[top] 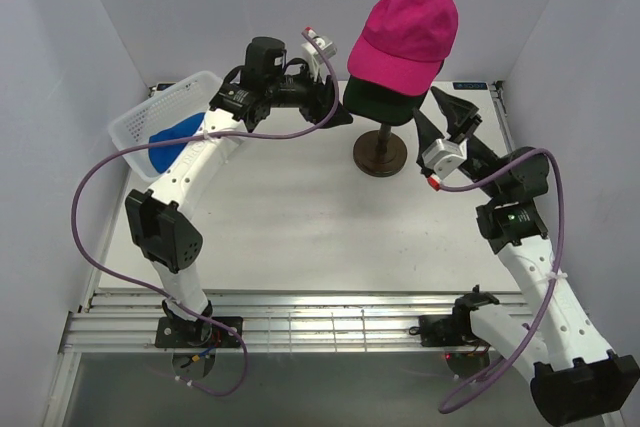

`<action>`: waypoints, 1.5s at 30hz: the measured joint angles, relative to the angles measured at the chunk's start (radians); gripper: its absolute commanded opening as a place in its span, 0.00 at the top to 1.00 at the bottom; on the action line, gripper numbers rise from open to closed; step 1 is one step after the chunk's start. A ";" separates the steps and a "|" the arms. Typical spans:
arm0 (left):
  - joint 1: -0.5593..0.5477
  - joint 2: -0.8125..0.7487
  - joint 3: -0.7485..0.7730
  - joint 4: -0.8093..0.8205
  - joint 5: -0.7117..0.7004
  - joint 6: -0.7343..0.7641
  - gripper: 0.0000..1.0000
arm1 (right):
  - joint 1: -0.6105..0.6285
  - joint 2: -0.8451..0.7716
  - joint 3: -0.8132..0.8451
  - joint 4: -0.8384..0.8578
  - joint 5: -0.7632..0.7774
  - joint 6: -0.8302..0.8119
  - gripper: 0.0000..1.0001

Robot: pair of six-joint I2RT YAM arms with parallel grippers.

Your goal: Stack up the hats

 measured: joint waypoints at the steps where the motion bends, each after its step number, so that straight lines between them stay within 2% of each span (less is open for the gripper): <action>1: 0.000 0.000 -0.005 -0.002 0.000 0.001 0.29 | 0.026 0.008 0.007 -0.006 0.008 -0.033 0.42; 5: 0.000 0.000 -0.026 -0.019 0.000 0.006 0.29 | 0.090 0.056 0.035 -0.029 0.039 -0.124 0.42; 18: -0.013 0.022 -0.031 0.001 -0.016 0.020 0.29 | 0.115 0.125 0.079 -0.088 0.144 -0.264 0.50; 24: -0.016 0.063 -0.021 0.016 -0.018 0.006 0.29 | 0.125 0.138 0.085 -0.119 0.175 -0.337 0.60; 28: -0.016 0.078 -0.011 0.031 -0.018 -0.007 0.29 | 0.147 0.162 0.098 -0.140 0.200 -0.389 0.78; 30: -0.017 0.081 -0.008 0.036 -0.018 -0.012 0.29 | 0.157 0.172 0.103 -0.143 0.216 -0.403 0.78; 34: -0.018 0.081 -0.002 0.037 -0.018 -0.021 0.29 | 0.171 0.182 0.114 -0.140 0.241 -0.431 0.91; 45: -0.023 0.083 0.046 0.018 -0.012 -0.052 0.29 | 0.202 0.149 0.125 -0.160 0.290 -0.469 0.92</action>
